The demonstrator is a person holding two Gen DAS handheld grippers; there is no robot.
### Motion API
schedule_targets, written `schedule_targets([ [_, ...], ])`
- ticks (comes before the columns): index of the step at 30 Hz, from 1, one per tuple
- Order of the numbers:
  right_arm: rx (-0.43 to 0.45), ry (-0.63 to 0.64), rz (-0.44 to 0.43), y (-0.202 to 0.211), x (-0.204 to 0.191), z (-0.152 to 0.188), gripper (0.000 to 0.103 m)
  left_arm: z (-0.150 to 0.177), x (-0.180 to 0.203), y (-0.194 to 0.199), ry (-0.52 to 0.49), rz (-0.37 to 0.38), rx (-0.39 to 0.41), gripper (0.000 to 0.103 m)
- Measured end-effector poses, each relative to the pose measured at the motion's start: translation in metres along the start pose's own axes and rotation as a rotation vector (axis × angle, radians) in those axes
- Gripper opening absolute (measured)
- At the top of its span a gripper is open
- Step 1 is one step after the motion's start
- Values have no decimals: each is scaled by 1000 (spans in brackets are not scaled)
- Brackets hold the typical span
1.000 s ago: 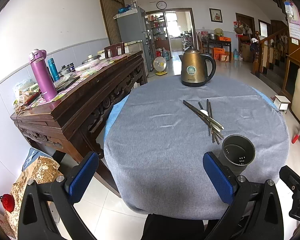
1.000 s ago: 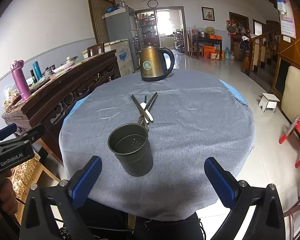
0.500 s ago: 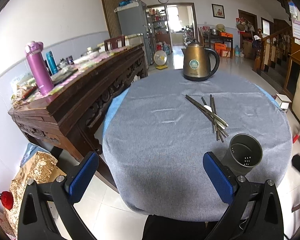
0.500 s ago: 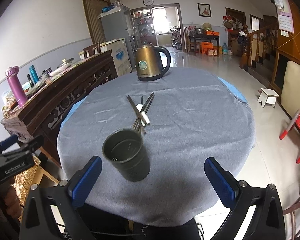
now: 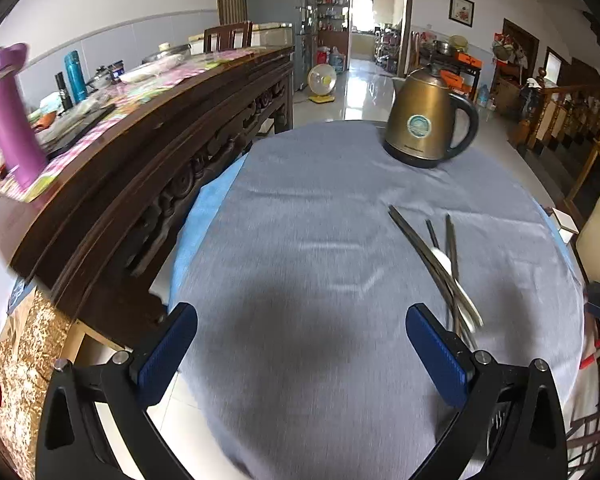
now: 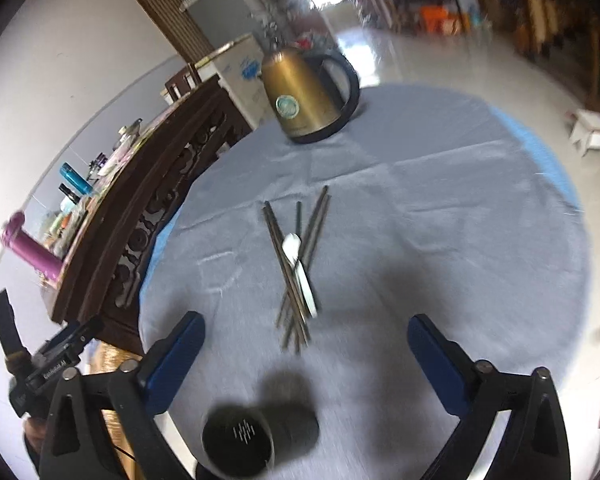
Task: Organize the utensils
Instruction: 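Move the right tool to the chopstick pile while the left tool approaches it too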
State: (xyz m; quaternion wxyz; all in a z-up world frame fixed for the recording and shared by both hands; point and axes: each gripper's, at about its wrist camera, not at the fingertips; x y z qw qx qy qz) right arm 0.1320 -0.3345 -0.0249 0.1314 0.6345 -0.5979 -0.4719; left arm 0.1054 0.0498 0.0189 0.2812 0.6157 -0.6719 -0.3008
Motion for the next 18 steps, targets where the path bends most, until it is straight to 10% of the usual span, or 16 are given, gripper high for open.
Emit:
schedule_targets([
  [4,-68,-27,-22,-62,7,-39,80,-22,0,-42,32,12,-66,102],
  [9,-160,-31,16,-147,10,-83,58,-33,4,-89,68,59,-152,65],
  [18,-250,-102,111,-251,12,-117,34,-63,22,-158,167,136,-258,63],
])
Point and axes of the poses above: each gripper's, at about its wrist camera, not at the fingertips, and y roughly against the way its jaws point, x to its right, z to its underside, and after that the axes turned 2 degrees about x, right-handed
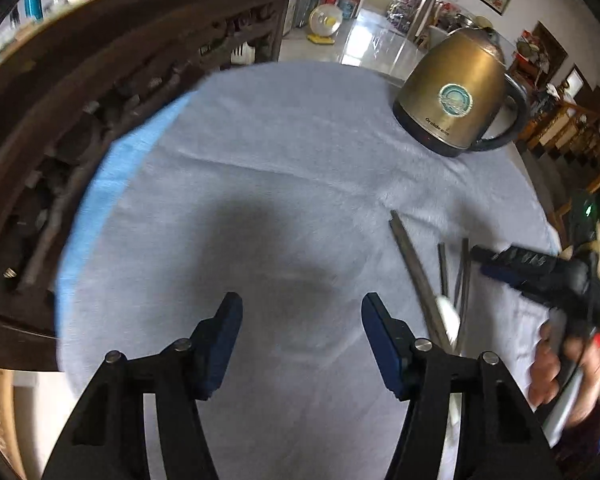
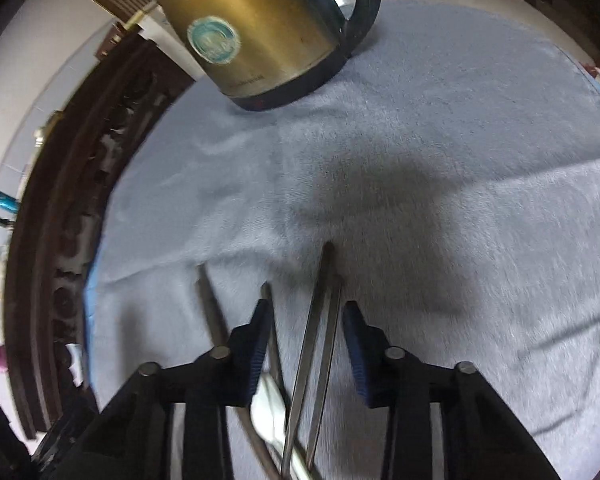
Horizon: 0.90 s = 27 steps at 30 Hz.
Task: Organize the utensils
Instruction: 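Move the right tool to the chopstick pile while the left tool approaches it too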
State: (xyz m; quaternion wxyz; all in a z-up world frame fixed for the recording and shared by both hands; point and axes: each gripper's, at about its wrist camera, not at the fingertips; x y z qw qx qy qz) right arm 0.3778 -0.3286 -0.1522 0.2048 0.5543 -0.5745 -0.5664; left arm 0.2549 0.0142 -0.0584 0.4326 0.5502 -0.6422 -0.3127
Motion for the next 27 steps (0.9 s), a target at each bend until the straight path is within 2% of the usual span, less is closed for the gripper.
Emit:
schedule_targets([
  [2,-16,19,43,-12,-8,-1,20,-8,9,-14,17,20,-24,63],
  [5,4,63,100,-12,-15,4,8,-18,25,-37,37,50,-52,63],
  [12,42,87,68,5,9,24,7,-27,76,-93,35,98,-147,63],
  [13,43,82,66,8,13,25,7,-29,81,-100,33,97,-156,61],
  [14,47,73,58,12,21,27,7,-30,84,-104,31,96,-162,49],
  [17,53,52,50,25,38,35,7,-32,96,-119,13,104,-186,36],
  [18,56,40,45,30,44,37,7,-32,98,-118,2,95,-158,33],
  [19,55,24,37,34,50,39,7,-32,102,-120,-17,94,-156,21],
  [21,47,-18,5,38,63,38,7,-29,105,-121,-45,102,-149,15],
  [23,39,-85,-61,42,73,35,11,-22,110,-119,-93,118,-152,13],
  [24,38,-109,-75,41,73,32,17,-16,114,-117,-140,117,-152,12],
  [25,35,-130,-79,41,73,30,39,-12,115,-115,-171,120,-154,11],
  [26,33,-146,-81,40,72,27,68,-7,116,-112,-204,125,-157,11],
  [27,42,-156,-92,40,69,25,77,-2,115,-108,-235,135,-154,11],
])
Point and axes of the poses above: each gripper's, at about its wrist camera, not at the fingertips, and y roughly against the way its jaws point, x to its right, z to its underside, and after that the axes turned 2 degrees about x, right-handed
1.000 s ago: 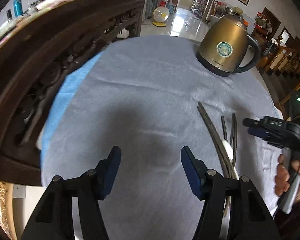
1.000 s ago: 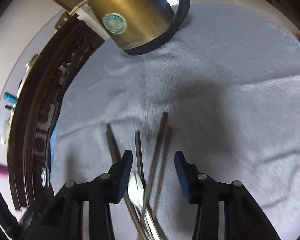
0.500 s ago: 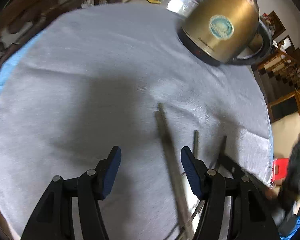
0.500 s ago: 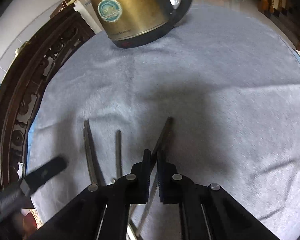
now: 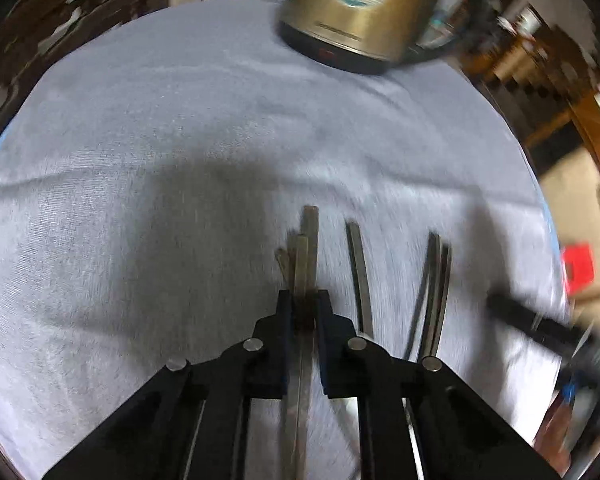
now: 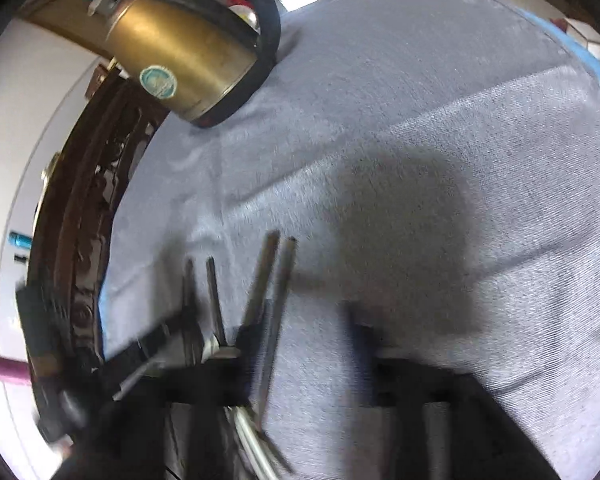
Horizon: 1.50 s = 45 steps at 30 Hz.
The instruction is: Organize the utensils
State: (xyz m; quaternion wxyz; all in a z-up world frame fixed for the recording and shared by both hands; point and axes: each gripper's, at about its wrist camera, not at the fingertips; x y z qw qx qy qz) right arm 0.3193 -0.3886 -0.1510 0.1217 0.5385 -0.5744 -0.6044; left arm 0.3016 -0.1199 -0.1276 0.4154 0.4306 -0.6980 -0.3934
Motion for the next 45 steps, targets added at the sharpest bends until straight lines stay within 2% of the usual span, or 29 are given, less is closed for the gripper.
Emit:
schedule_targets([
  [1,21,-1,-16,1,-4,-2,79,4,-1,3,-17,24,-2,11],
  [3,41,25,-21,-1,-14,-3,74,9,-5,11,-41,57,-3,11],
  [4,37,48,-10,-5,-22,-4,63,10,-7,14,-44,57,1,11],
  [5,9,78,30,-14,-33,-6,47,11,-11,20,-44,61,6,11],
  [6,-18,97,85,-23,-40,-6,40,10,-12,22,-42,61,13,11],
  [7,-34,106,121,-28,-41,-6,35,10,-15,25,-40,55,20,11],
  [8,-58,109,156,-37,-43,-5,36,9,-17,28,-39,49,24,11],
  [9,-62,102,165,-41,-44,-3,34,10,-19,30,-39,41,27,11],
  [11,-50,128,175,-41,-48,0,16,15,-27,36,-39,38,30,11],
  [13,-56,151,183,-41,-49,5,15,17,-32,37,-36,59,23,11],
  [15,-41,173,188,-36,-47,9,7,20,-37,41,-28,87,27,11],
  [18,2,157,138,-16,-35,11,6,21,-46,47,-16,130,42,11],
  [23,49,141,109,15,-20,11,6,20,-53,56,2,174,62,11],
  [27,22,81,67,26,-6,11,8,22,-62,59,32,178,46,11],
  [28,-2,67,55,23,-7,11,12,22,-63,58,37,176,47,11],
  [29,-20,64,62,19,-9,13,25,26,-66,62,40,172,50,11],
  [31,-31,65,73,8,-14,14,42,27,-66,61,40,146,52,11],
  [40,4,119,63,-13,-45,10,38,27,-73,43,63,91,13,14],
  [45,-5,90,98,-28,-42,-1,28,26,-69,27,72,98,-17,14],
])
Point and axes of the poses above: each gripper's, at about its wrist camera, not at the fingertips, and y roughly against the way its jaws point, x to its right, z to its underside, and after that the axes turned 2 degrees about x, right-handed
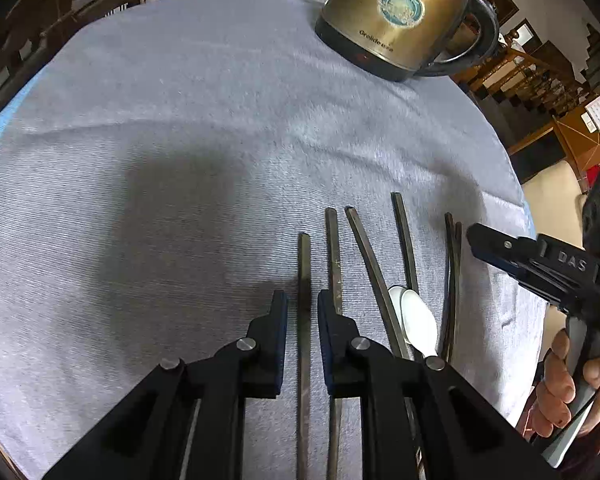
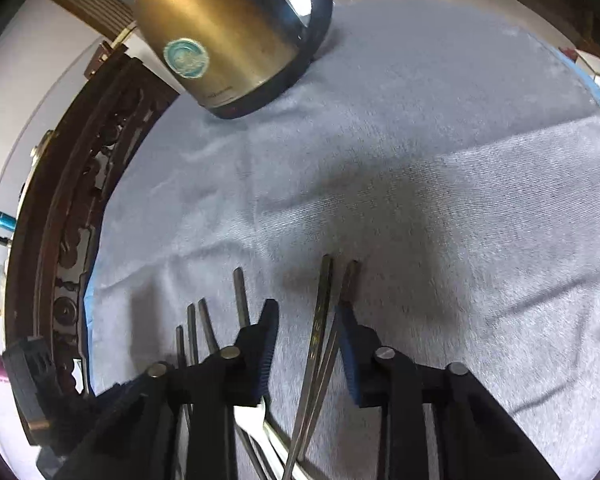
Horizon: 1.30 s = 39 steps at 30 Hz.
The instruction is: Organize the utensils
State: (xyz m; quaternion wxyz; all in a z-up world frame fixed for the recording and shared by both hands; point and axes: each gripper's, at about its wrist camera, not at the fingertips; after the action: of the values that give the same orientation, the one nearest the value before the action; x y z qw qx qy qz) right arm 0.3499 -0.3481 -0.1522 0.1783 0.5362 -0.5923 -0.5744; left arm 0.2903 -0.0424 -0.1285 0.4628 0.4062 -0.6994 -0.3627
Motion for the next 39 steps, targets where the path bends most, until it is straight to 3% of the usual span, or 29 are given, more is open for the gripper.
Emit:
schedule_targets([
  [2,6,16,66,-5,0,-2,28,-1,0,-4,5,-2,7,14],
  [7,6,29,55,-15,-2,-5,23,-8,-3,-4,1,-13,25,14],
  [13,-27,89,144,-19,-11,-7,22,-6,-8,-2,-12,-17,28,14],
  [18,-39,21,116,-14,9,-10,19,-8,-4,-3,-26,-39,33,14],
  [21,-43,67,141,-14,2,-10,11,-9,5,-5,-50,-77,46,15],
  [23,-43,101,159,-12,-4,-8,1,-11,10,-10,-67,-97,47,17],
  [26,-34,93,125,-4,-6,-7,1,-11,13,-11,-75,-102,54,5],
  [31,-31,47,58,15,5,-5,1,-5,3,-2,-42,-131,97,5],
  [36,-80,-19,34,12,23,-5,14,1,-14,10,-9,-116,119,5],
  [39,-79,44,75,3,12,4,15,2,-19,10,1,-116,107,5],
])
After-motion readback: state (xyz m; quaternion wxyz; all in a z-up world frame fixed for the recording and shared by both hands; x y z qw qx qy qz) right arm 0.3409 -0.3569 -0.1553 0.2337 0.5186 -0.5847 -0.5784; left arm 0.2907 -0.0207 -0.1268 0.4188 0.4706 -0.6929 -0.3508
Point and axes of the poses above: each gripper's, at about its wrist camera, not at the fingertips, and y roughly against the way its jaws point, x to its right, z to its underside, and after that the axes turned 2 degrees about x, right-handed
